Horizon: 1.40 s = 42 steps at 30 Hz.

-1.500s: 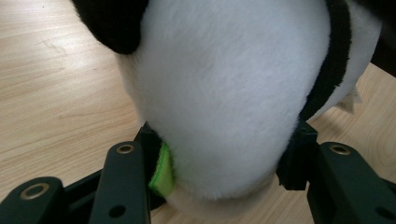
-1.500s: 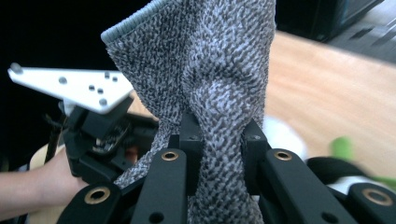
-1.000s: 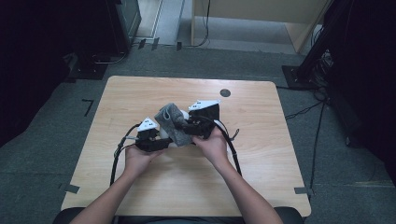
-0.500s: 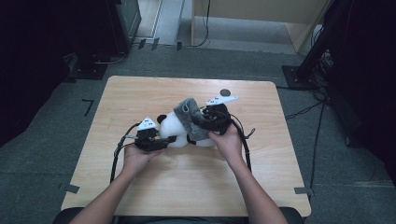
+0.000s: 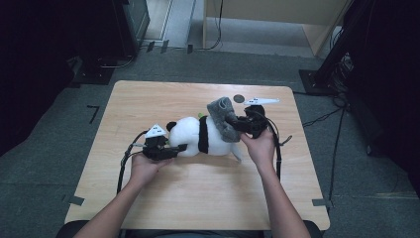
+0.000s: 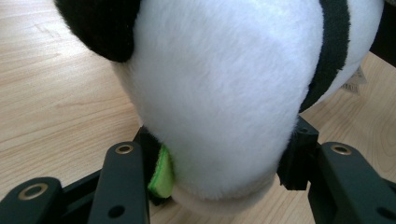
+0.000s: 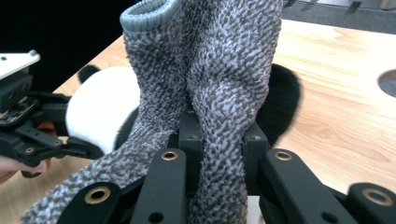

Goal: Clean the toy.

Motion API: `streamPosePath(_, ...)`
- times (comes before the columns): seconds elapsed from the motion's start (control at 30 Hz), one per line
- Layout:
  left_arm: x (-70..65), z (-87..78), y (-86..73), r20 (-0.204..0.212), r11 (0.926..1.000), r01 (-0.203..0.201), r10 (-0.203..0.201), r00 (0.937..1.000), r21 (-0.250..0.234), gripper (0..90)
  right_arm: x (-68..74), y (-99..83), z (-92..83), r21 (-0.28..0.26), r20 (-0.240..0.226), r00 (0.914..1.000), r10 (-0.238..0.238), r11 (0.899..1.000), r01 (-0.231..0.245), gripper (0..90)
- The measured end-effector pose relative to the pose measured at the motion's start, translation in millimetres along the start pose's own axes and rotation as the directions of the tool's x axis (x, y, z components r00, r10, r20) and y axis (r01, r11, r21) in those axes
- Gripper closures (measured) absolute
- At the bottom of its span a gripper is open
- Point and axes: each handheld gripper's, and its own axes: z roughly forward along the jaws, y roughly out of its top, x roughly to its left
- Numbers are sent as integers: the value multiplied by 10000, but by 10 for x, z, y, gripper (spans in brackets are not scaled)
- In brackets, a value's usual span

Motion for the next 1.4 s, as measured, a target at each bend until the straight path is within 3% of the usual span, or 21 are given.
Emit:
streamPosePath(0.27, 1, 4, -6, 17, 10000, -12, 12, 10000, -8, 483, -272, -113, -43, -164, 208, 9965, 814, 9966, -811, 779)
streamPosePath(0.4, 6, 3, -10, 27, 10000, -11, 11, 10000, -19, 483, -346, -139, -54, -5, 771, 9934, 849, 9964, -851, 781)
streamPosePath(0.5, 14, 2, -12, 31, 10000, 16, -16, 10000, -16, 483, -339, -114, -121, -176, 547, 9936, 984, 9951, -975, 783)
streamPosePath(0.67, 10, 3, -15, 20, 10000, -55, 55, 10000, -76, 481, -50, 66, -274, -689, 383, 9990, 233, 9974, -206, 784)
streamPosePath(0.8, -5, 4, -21, -7, 9999, -78, 78, 10000, -148, 477, 249, 164, -273, -952, -66, 9989, -456, 9945, 447, 783)
streamPosePath(0.97, -11, 4, -22, -41, 9997, -197, 196, 9998, -156, 475, 606, 155, 24, -579, -918, 9888, -1181, 9919, 1131, 782)
streamPosePath(1.03, -11, 4, -22, -62, 9996, -232, 231, 9997, -164, 473, 701, 114, 177, -376, -1142, 9856, -1244, 9920, 1209, 775)
streamPosePath(1.27, -43, 13, -33, -136, 9992, -316, 312, 9994, -240, 467, 888, -19, 564, 256, -1739, 9766, -1266, 9908, 1330, 775)
streamPosePath(1.4, -27, 18, -38, -110, 9995, -235, 232, 9997, -208, 460, 862, -52, 636, 360, -1502, 9760, -1574, 9857, 1645, 768)
